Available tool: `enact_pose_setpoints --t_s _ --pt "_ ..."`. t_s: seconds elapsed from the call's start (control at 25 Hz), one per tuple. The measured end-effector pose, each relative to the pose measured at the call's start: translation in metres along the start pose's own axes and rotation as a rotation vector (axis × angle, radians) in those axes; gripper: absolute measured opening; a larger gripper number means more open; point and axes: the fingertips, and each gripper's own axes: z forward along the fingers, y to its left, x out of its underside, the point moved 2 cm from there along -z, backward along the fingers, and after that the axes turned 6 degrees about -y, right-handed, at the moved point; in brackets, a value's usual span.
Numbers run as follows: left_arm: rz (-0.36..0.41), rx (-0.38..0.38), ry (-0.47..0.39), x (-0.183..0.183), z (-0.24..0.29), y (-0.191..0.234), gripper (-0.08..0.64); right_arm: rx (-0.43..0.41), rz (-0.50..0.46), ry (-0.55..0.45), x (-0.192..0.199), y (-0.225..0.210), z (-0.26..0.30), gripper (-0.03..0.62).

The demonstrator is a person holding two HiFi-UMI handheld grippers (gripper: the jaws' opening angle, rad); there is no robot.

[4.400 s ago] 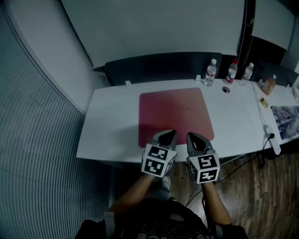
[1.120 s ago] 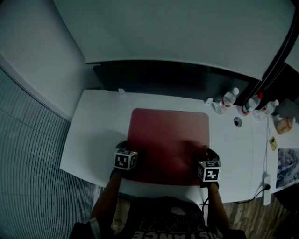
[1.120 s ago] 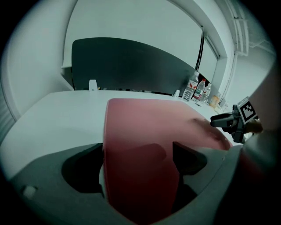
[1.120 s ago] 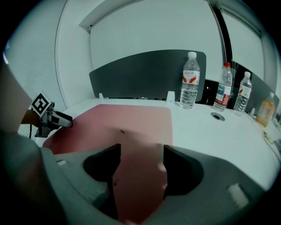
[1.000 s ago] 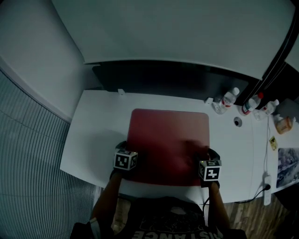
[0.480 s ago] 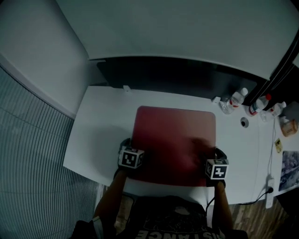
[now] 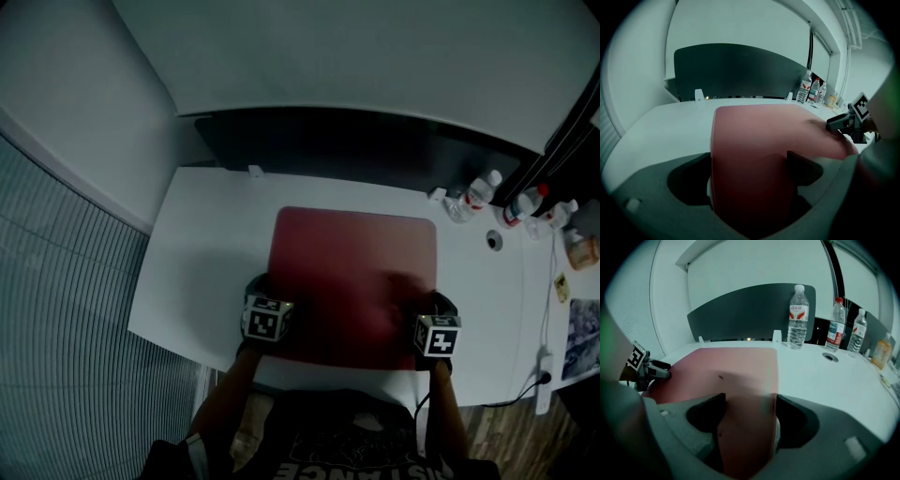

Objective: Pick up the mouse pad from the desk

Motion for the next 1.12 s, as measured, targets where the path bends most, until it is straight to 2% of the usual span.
enact_pose_setpoints --t_s 0.2,0.4,0.52,1.0,1.12 --pt "-0.023 -0.012 0.003 -0.001 0.0 0.001 0.497 -0.01 -0.012 0.003 0.0 0.003 0.0 0.309" --pt "-0.05 -0.037 0.018 0.001 -0.001 0.008 0.402 -0.021 -0.024 0.009 -0.001 0.006 0.001 0.286" --pt "-0.053 -0.034 0.019 0.002 0.001 0.006 0.38 -0.022 -0.026 0.011 -0.001 0.007 0.001 0.271" --pt "-0.009 0.007 0.009 -0.005 0.001 -0.009 0.247 -0.062 -0.045 0.009 -0.001 0.016 0.002 0.201" --pt "0.012 0.037 0.014 -0.005 0.002 -0.017 0.181 -0.088 -0.066 0.015 -0.002 0.025 0.001 0.148"
